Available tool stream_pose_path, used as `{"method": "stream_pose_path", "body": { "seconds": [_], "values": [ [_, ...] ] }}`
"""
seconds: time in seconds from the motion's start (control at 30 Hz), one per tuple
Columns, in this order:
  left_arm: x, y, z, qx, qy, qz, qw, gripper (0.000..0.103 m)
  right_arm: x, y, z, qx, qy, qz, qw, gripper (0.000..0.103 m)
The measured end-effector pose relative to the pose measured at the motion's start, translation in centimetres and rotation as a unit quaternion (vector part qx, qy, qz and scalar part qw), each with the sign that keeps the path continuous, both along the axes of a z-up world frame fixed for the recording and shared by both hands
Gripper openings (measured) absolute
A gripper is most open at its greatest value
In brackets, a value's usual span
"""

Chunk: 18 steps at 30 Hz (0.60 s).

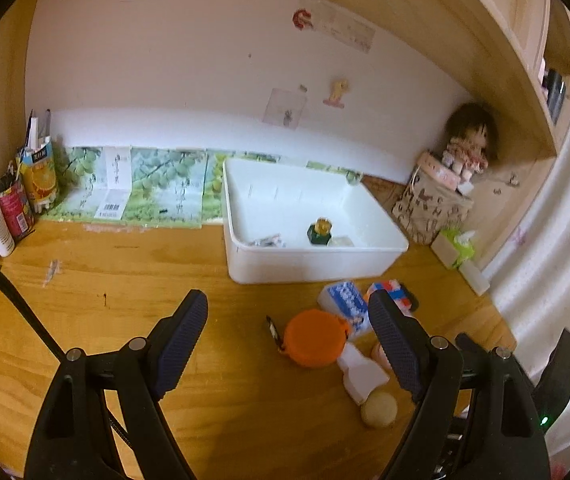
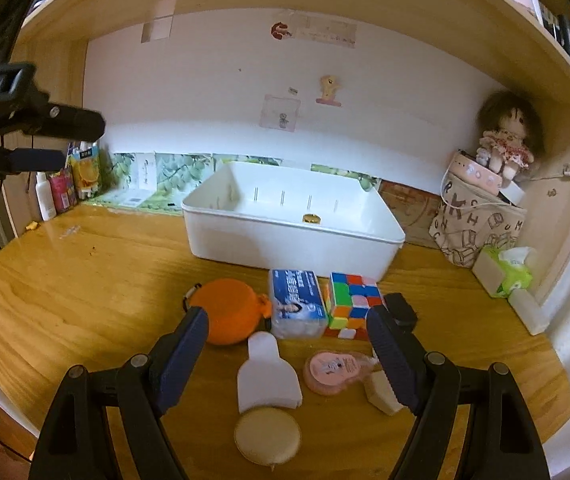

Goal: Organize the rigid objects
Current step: 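Withdraw both grippers from the bin back toward the remaining items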

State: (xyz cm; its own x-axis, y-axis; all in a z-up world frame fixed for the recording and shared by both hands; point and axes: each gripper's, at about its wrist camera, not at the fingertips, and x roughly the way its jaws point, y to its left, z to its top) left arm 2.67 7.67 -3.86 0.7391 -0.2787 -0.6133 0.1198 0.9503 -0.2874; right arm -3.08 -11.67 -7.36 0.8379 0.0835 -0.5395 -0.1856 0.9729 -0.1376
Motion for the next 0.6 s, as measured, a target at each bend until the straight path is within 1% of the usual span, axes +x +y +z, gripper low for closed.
{"method": "stream_pose_path", "body": {
  "seconds": [0.2,0.3,0.4,0.6],
  "values": [
    [-0.1,-0.7,-1.9,-0.008,0.044,-0.011,0.9989,0.085,-0.4,-0.9,-0.9,0.0,0.014,-0.011,1.0,0.082],
    [0.4,-1.7,-2.8,0.004,0.071,-0.02,0.9973,0.085,-0.4,-1.4,-1.6,-0.002,0.031,-0.019,0.999,0.082],
    [0.8,-2.9,-3.8,0.009,0.099,-0.035,0.9944,0.085,-0.5,-2.0,-2.3,-0.003,0.052,-0.022,0.998,0.082],
    [1.4,-5.7,-5.1,0.002,0.144,-0.059,0.9878,0.085,-0.7,-3.2,-3.5,-0.013,0.083,-0.019,0.996,0.082]
  ]
}}
